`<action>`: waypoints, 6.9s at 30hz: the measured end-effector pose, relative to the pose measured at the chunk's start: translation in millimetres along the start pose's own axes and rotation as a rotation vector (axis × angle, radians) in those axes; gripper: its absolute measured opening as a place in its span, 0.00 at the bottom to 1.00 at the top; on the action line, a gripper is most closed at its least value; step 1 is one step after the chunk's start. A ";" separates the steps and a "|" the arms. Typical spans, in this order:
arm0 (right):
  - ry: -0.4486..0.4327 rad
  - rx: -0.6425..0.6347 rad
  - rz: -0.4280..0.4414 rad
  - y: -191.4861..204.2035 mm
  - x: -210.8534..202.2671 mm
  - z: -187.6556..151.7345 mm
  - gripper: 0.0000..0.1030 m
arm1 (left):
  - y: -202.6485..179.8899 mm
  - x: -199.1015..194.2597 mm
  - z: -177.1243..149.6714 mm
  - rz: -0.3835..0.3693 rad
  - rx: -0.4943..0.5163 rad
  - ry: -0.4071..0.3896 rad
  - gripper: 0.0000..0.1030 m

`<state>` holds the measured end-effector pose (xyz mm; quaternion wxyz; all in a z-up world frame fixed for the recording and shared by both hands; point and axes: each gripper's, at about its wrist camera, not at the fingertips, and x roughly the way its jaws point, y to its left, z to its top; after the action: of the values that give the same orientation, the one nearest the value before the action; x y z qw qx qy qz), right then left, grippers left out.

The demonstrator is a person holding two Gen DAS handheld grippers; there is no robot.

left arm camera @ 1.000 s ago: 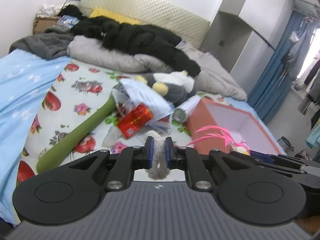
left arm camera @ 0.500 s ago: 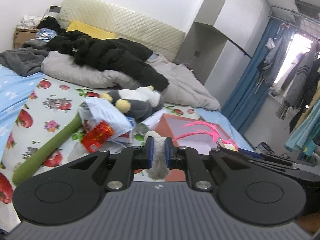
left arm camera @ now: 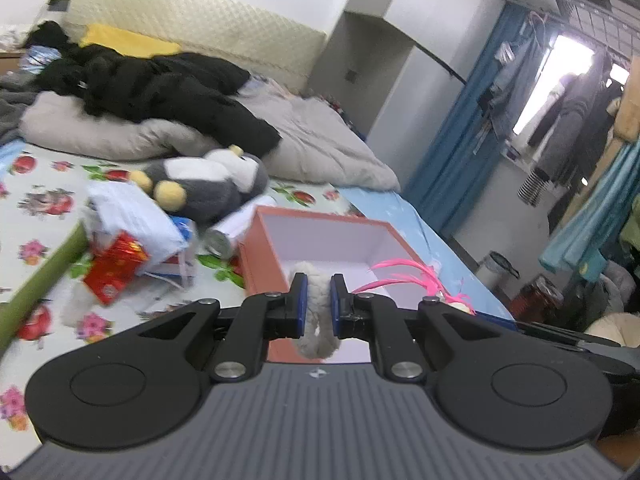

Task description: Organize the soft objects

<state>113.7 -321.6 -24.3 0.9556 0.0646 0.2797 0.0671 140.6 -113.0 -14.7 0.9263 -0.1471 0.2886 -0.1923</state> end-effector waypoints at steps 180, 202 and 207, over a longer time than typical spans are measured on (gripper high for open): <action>0.384 0.257 0.339 139.8 278.8 -50.5 0.03 | 275.6 79.8 -70.2 0.359 -0.235 0.235 0.15; 0.381 0.202 0.313 110.6 213.9 -81.0 0.32 | 246.4 30.6 -111.8 0.412 -0.200 0.170 0.16; 0.369 0.155 0.307 125.4 235.2 -80.5 0.63 | 251.5 34.0 -113.4 0.401 -0.259 0.158 0.16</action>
<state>254.6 -152.8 -195.0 0.8593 0.1658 0.4405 0.2003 167.6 75.7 -217.1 0.8939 -0.1891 0.4059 0.0230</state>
